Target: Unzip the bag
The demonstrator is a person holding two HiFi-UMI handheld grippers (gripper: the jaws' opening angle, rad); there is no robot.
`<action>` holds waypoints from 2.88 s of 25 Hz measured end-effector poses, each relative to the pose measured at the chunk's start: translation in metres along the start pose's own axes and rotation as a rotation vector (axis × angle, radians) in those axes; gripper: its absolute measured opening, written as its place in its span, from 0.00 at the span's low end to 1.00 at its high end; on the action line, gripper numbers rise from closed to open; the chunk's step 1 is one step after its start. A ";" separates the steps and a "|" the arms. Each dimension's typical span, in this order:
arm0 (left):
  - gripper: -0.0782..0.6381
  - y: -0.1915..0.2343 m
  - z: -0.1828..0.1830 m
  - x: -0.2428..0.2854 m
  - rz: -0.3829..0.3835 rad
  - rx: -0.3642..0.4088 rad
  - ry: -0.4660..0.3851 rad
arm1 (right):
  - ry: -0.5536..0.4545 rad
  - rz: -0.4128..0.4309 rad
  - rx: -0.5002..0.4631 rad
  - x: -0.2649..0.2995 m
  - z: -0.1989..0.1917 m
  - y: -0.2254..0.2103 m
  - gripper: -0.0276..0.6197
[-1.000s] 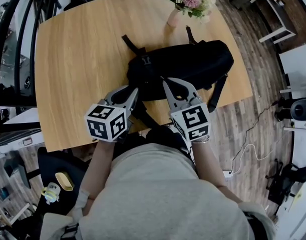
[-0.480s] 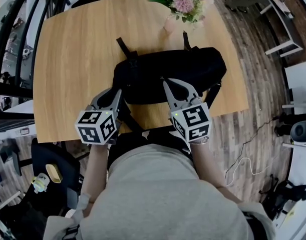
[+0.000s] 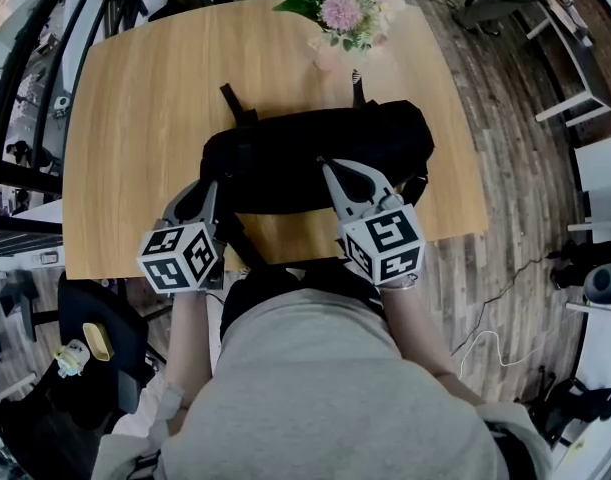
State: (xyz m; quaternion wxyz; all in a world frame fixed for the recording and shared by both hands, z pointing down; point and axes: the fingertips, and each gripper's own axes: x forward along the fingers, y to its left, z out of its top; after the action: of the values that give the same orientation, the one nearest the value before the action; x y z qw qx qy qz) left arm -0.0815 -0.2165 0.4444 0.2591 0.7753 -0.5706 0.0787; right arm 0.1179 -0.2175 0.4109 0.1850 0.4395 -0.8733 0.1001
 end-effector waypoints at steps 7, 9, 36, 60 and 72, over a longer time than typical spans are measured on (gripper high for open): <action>0.21 -0.006 -0.002 -0.008 0.064 0.000 -0.042 | -0.010 0.027 0.026 -0.010 -0.004 -0.021 0.06; 0.21 -0.007 -0.003 -0.010 0.089 0.005 -0.046 | -0.015 0.040 0.038 -0.011 -0.005 -0.025 0.06; 0.48 -0.053 0.034 -0.023 0.184 0.303 -0.105 | -0.042 0.164 0.079 -0.005 0.003 -0.024 0.06; 0.44 -0.171 0.013 0.071 -0.175 0.627 0.064 | -0.032 0.134 0.044 -0.005 0.009 -0.024 0.06; 0.17 -0.180 0.000 0.072 -0.184 0.744 0.106 | -0.030 0.129 0.055 -0.003 0.003 -0.024 0.06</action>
State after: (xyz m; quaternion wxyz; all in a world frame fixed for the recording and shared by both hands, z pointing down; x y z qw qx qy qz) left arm 0.1096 -0.2390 0.4183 -0.0048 0.8592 -0.4166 0.2969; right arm 0.1375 -0.2307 0.4073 0.1531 0.3888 -0.8993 0.1291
